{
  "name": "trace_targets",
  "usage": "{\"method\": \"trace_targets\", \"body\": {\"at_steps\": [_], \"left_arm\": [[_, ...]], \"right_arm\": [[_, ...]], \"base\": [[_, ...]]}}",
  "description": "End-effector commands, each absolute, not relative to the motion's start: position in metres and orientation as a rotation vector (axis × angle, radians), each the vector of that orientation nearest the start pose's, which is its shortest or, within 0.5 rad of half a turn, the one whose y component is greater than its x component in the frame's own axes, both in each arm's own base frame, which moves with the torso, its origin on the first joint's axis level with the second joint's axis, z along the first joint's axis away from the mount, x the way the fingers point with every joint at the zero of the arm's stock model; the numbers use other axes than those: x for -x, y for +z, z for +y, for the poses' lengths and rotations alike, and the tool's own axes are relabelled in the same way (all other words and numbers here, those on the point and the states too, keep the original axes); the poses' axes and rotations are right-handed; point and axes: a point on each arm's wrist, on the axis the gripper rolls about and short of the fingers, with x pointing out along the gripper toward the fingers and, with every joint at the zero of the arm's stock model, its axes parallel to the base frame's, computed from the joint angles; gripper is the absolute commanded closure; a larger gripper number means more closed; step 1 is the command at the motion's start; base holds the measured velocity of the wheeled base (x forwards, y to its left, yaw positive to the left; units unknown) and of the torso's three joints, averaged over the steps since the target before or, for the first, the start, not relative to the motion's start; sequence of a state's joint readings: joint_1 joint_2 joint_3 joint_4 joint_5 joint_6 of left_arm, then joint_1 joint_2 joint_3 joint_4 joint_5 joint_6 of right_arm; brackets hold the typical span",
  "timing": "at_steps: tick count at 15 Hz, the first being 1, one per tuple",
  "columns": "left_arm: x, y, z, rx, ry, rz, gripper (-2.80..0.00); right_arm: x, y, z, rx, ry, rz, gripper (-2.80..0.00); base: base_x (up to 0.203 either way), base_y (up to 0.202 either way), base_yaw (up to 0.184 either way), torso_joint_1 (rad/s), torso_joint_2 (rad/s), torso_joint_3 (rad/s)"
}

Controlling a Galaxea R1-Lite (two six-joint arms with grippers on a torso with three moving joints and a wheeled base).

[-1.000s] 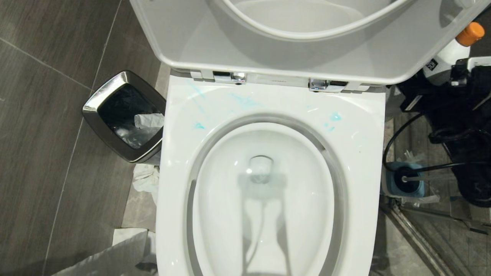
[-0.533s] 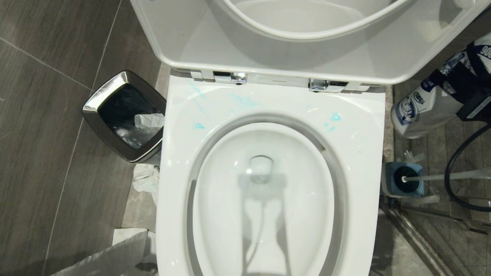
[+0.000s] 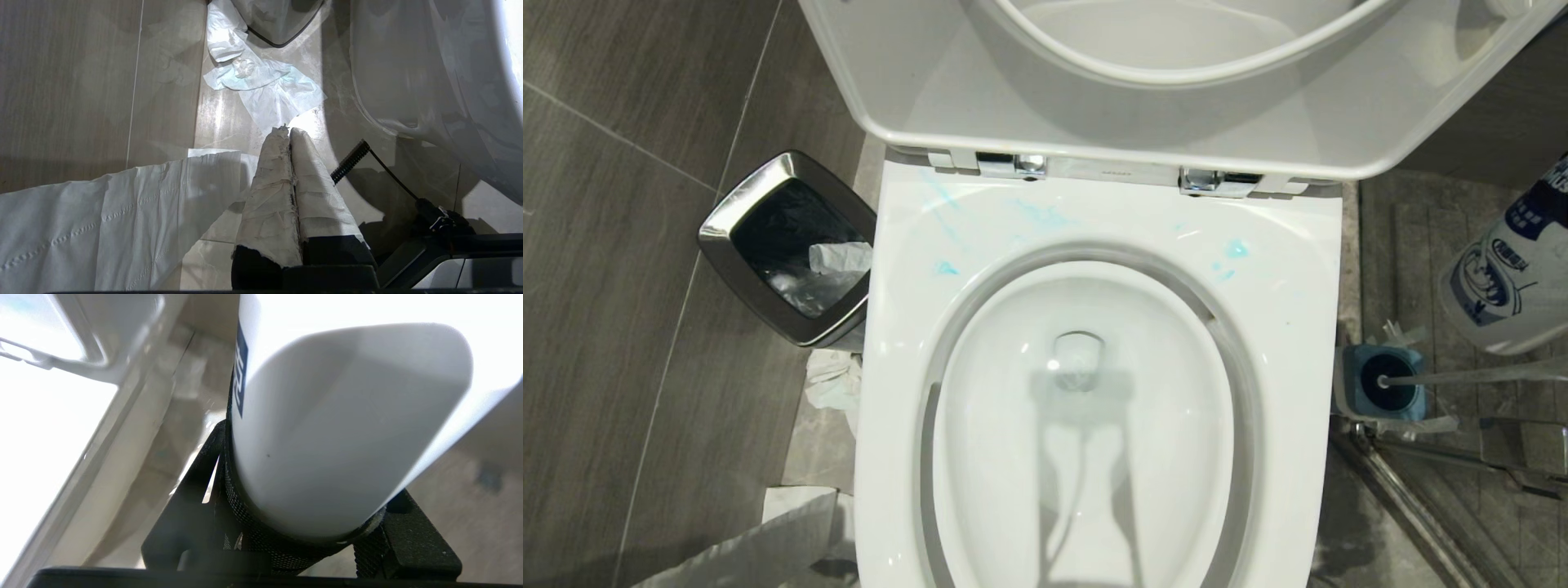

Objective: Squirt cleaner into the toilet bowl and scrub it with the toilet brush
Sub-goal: Pour in the cleaning agent

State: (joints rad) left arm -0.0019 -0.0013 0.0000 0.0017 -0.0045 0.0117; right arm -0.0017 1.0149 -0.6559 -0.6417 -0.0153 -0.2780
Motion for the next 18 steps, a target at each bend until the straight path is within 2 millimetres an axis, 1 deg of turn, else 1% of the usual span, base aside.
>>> {"method": "trace_targets", "body": {"at_steps": [1,4,10,12,16,18], "left_arm": [[0.023,0.075,0.000,-0.012,-0.007,0.005,0.00],[0.023,0.075,0.000,-0.012,-0.008,0.005,0.00],[0.023,0.075,0.000,-0.014,-0.008,0.003,0.00],[0.023,0.075,0.000,-0.014,-0.007,0.003,0.00],[0.023,0.075,0.000,-0.014,-0.006,0.003,0.00],[0.023,0.075,0.000,-0.014,-0.008,0.003,0.00]], "right_arm": [[-0.120,0.305,0.001,0.283,-0.054,-0.335,0.00],[-0.117,0.308,0.001,0.283,-0.053,-0.316,0.00],[-0.112,0.312,0.001,0.282,-0.055,-0.336,0.00],[-0.112,0.312,0.001,0.283,-0.054,-0.336,0.00],[-0.113,0.319,0.001,0.282,-0.057,-0.356,0.00],[-0.118,0.325,0.001,0.282,-0.058,-0.363,0.00]], "base": [[0.000,0.000,0.000,0.000,0.00,0.000],[0.000,0.000,0.000,0.002,0.00,0.054],[0.000,0.000,0.000,0.001,0.00,0.187],[0.000,0.000,0.000,0.002,0.00,0.213],[0.000,0.000,0.000,0.002,0.00,0.205],[0.000,0.000,0.000,-0.001,0.00,0.205]]}}
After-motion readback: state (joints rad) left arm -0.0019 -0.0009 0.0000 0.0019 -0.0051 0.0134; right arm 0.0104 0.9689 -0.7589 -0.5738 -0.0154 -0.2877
